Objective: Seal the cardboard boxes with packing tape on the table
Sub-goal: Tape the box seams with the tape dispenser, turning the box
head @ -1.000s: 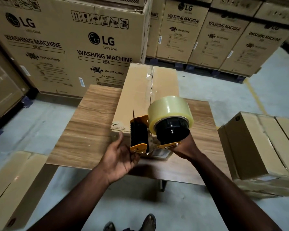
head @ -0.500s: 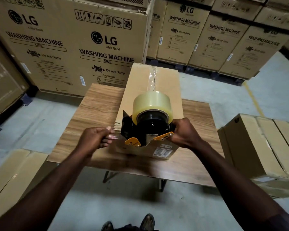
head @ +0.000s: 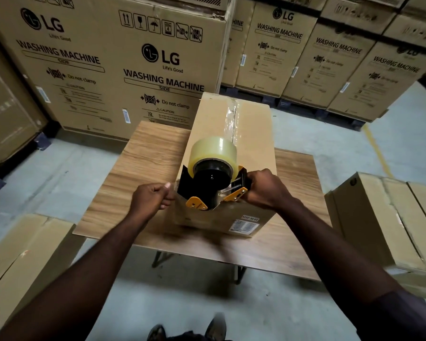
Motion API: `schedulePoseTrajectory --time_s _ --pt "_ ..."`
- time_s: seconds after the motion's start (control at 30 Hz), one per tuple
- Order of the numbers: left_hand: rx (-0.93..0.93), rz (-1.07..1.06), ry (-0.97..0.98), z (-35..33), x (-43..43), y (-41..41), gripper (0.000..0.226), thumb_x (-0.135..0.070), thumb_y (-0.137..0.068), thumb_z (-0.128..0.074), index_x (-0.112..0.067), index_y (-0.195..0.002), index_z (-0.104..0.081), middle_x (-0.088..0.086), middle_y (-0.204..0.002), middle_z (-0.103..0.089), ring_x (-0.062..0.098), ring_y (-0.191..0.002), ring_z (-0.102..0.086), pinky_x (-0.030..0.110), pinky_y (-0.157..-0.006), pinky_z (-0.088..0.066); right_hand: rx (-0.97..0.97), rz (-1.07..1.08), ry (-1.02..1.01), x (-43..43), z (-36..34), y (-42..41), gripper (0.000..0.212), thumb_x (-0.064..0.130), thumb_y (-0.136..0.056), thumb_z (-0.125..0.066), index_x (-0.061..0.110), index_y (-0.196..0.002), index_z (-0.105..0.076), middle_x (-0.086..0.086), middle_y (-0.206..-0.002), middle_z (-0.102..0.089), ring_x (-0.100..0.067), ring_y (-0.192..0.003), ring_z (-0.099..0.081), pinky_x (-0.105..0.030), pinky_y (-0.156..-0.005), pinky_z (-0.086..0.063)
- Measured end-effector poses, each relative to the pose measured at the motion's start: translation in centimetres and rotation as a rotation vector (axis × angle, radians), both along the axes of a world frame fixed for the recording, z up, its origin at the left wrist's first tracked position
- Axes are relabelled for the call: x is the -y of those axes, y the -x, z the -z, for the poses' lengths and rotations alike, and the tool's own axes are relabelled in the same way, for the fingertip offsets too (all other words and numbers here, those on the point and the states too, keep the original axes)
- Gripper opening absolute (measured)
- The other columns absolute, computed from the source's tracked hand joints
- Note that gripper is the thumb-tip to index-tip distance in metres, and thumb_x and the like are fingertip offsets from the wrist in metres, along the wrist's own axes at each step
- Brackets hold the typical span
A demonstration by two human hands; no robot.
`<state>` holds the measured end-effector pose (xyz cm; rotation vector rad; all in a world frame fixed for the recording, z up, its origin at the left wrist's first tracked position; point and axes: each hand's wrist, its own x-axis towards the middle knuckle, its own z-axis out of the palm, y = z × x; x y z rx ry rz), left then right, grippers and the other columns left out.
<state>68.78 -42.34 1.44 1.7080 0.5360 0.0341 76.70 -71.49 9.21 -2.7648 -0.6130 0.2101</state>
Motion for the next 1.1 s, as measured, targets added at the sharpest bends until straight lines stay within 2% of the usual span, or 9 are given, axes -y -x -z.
schedulePoseTrajectory --time_s 0.17,0.27,0.4,0.53,0.63,0.73,0.83,0.93,1.1 --pt "-0.223 0.064 0.263 2.0 1.8 -0.8 0.031 -0.045 -0.106 -0.041 -0.02 -0.098 -0.059 0.009 -0.084 -0.056 0.017 -0.06 -0.047 0.025 -0.057 -0.036 0.022 -0.043 0.046 0.1 0.6 0.1 0.031 0.048 -0.083 -0.07 0.029 -0.072 -0.048 -0.01 -0.082 -0.071 -0.034 -0.074 -0.064 -0.03 -0.059 -0.037" --pt "-0.363 0.049 0.343 3.2 1.8 -0.6 0.035 -0.047 -0.105 -0.043 -0.017 -0.109 -0.061 0.008 -0.097 -0.061 0.019 -0.073 -0.05 0.029 -0.063 -0.037 0.006 -0.049 0.044 0.1 0.4 0.0 0.032 0.048 -0.083 -0.069 0.028 -0.071 -0.047 -0.012 -0.082 -0.071 -0.035 -0.075 -0.064 -0.029 -0.059 -0.036" --pt "-0.251 -0.041 0.297 3.6 1.2 -1.5 0.025 -0.032 -0.104 -0.048 -0.019 -0.085 -0.055 0.002 -0.075 -0.044 0.013 -0.056 -0.033 0.027 -0.054 -0.022 -0.007 -0.05 0.013 0.2 0.7 -0.2 0.035 0.057 -0.078 -0.064 0.028 -0.069 -0.046 -0.011 -0.082 -0.071 -0.033 -0.071 -0.063 -0.029 -0.059 -0.035" --pt "-0.192 -0.021 0.54 4.0 1.3 -1.3 0.02 -0.044 -0.103 -0.049 -0.026 -0.103 -0.06 -0.007 -0.079 -0.051 0.009 -0.065 -0.041 0.027 -0.057 -0.028 -0.014 -0.041 -0.023 0.4 1.2 -0.4 0.039 0.071 -0.065 -0.044 0.032 -0.06 -0.038 -0.005 -0.07 -0.065 -0.024 -0.059 -0.051 -0.028 -0.058 -0.034" --pt "-0.321 -0.002 0.316 5.3 0.6 -0.8 0.019 -0.033 -0.101 -0.058 -0.026 -0.117 -0.064 -0.001 -0.092 -0.06 0.012 -0.074 -0.049 0.027 -0.062 -0.037 -0.012 -0.048 -0.007 0.6 1.4 -0.6 0.034 0.062 -0.071 -0.052 0.033 -0.061 -0.038 -0.006 -0.072 -0.067 -0.027 -0.062 -0.056 -0.028 -0.057 -0.033" --pt "-0.135 -0.211 0.368 4.2 0.4 -1.7 0.007 -0.022 -0.099 -0.062 -0.022 -0.106 -0.065 -0.003 -0.074 -0.055 0.01 -0.061 -0.045 0.025 -0.056 -0.035 -0.03 -0.07 -0.014 0.6 1.6 -0.9 0.035 0.06 -0.073 -0.058 0.034 -0.06 -0.039 0.002 -0.064 -0.061 -0.021 -0.058 -0.051 -0.028 -0.056 -0.031" --pt "0.083 -0.161 0.332 1.6 1.7 -2.7 0.018 -0.016 -0.097 -0.065 -0.019 -0.115 -0.061 -0.002 -0.096 -0.065 0.01 -0.082 -0.062 0.027 -0.074 -0.05 -0.102 -0.11 -0.04 0.7 1.1 -1.2 0.036 0.051 -0.075 -0.07 0.036 -0.058 -0.042 0.013 -0.056 -0.049 -0.008 -0.052 -0.047 -0.028 -0.055 -0.032" --pt "0.14 -0.065 0.115 1.3 2.4 -2.7 0.029 -0.004 -0.092 -0.068 -0.013 -0.119 -0.06 0.005 -0.109 -0.066 0.015 -0.102 -0.063 0.027 -0.089 -0.052 -0.138 -0.133 -0.033 0.6 0.8 -1.2 0.029 0.053 -0.071 -0.064 0.036 -0.057 -0.045 0.007 -0.063 -0.061 -0.009 -0.054 -0.047 -0.027 -0.059 -0.034" --pt "0.181 -0.056 0.066 1.6 1.8 -2.5 0.032 0.0 -0.088 -0.071 -0.012 -0.115 -0.06 0.004 -0.103 -0.065 0.016 -0.101 -0.061 0.03 -0.092 -0.052 -0.135 -0.143 0.004 0.8 1.2 -1.3 0.041 0.045 -0.084 -0.074 0.035 -0.058 -0.045 0.014 -0.059 -0.047 -0.012 -0.059 -0.047 -0.028 -0.059 -0.035"
